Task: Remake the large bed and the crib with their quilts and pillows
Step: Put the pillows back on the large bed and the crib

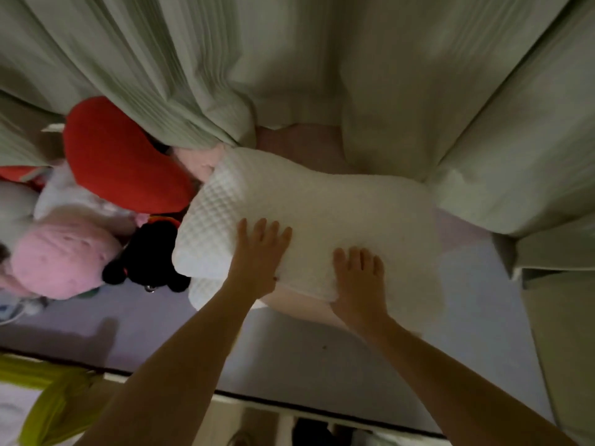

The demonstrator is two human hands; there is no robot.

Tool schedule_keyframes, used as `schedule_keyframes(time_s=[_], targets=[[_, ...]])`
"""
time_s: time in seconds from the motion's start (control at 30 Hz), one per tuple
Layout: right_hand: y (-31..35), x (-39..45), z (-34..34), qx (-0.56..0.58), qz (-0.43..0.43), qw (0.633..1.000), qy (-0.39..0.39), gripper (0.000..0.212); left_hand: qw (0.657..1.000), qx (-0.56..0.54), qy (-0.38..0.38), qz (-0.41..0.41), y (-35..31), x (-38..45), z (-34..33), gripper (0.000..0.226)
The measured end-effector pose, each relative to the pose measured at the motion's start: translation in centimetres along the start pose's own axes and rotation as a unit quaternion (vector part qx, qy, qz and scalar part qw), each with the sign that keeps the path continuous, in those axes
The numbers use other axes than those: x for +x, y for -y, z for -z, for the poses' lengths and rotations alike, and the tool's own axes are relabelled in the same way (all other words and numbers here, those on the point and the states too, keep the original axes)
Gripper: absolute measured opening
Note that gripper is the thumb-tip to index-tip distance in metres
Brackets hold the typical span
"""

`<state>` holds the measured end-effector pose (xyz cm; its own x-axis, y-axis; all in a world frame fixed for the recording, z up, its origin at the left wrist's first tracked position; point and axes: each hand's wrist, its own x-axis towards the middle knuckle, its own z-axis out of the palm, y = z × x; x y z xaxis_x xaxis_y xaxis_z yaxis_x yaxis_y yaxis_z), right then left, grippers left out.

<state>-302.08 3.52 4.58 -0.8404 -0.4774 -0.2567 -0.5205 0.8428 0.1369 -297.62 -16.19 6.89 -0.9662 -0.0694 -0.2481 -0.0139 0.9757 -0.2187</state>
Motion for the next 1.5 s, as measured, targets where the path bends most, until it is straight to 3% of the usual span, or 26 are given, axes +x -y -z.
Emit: schedule_keyframes(time_s=[0.07,0.13,0.2,0.27,0.37,0.47,0.53,0.6,0.67,0.8,0.93,1.13,1.3,1.37,1.4,1.5], targets=[[-0.9,1.1,0.4,0.008,0.033,0.998,-0.059,0.063,0.999,-0.012,-0.046,-0.001,0.4,1.4,-0.2,0.076],[-1.3,2.0,2.1,0.028,0.055,0.996,-0.068,0.048,0.996,-0.034,-0.081,0.015,0.5,2.4,0.6,0.049],[-1.3,3.1,3.7,0.075,0.041,0.995,-0.043,0.039,0.995,-0.059,-0.075,0.032,0.6,3.4,2.5,0.035],[-1.2,4.0,5.3,0.119,0.022,0.990,-0.069,0.036,0.991,-0.092,-0.066,0.069,1.0,3.7,4.1,0.025],[-1.4,4.6,8.9,0.195,0.003,0.969,-0.153,0.044,0.978,-0.132,-0.116,0.113,3.0,2.3,6.8,0.031],[-1.0,5.3,12.1,0.267,-0.015,0.929,-0.255,0.033,0.964,-0.168,-0.151,0.142,4.5,-0.1,10.4,0.036],[0.2,5.4,14.7,0.313,0.016,0.894,-0.319,0.029,0.953,-0.180,-0.171,0.176,5.7,-2.5,12.6,0.038],[2.0,4.9,17.2,0.305,0.076,0.882,-0.351,0.028,0.945,-0.169,-0.181,0.212,7.3,-5.8,14.2,0.041],[4.1,3.4,19.8,0.276,0.117,0.886,-0.353,0.014,0.940,-0.164,-0.181,0.239,9.0,-9.2,14.8,0.033],[11.9,-3.8,23.9,0.243,0.188,0.908,-0.283,0.020,0.919,-0.162,-0.171,0.315,12.4,-21.1,14.5,0.036],[19.8,-11.2,25.1,0.253,0.297,0.882,-0.263,0.015,0.894,-0.152,-0.161,0.389,14.1,-32.9,12.3,0.038],[36.2,-26.9,24.4,0.218,0.429,0.851,-0.211,0.014,0.817,-0.189,-0.137,0.527,13.8,-56.5,5.8,0.049],[49.0,-42.4,23.2,0.227,0.523,0.808,-0.147,0.020,0.717,-0.243,-0.137,0.639,11.6,-75.2,0.3,0.033],[53.5,-48.4,22.5,0.218,0.558,0.789,-0.136,0.027,0.688,-0.273,-0.134,0.659,9.8,-81.6,-1.9,0.046],[54.5,-49.7,22.3,0.213,0.563,0.788,-0.130,0.028,0.687,-0.284,-0.129,0.656,9.1,-82.9,-2.6,0.060],[60.8,-58.1,21.0,0.196,0.623,0.750,-0.102,0.019,0.638,-0.316,-0.100,0.695,5.8,-91.2,-5.6,0.112]])
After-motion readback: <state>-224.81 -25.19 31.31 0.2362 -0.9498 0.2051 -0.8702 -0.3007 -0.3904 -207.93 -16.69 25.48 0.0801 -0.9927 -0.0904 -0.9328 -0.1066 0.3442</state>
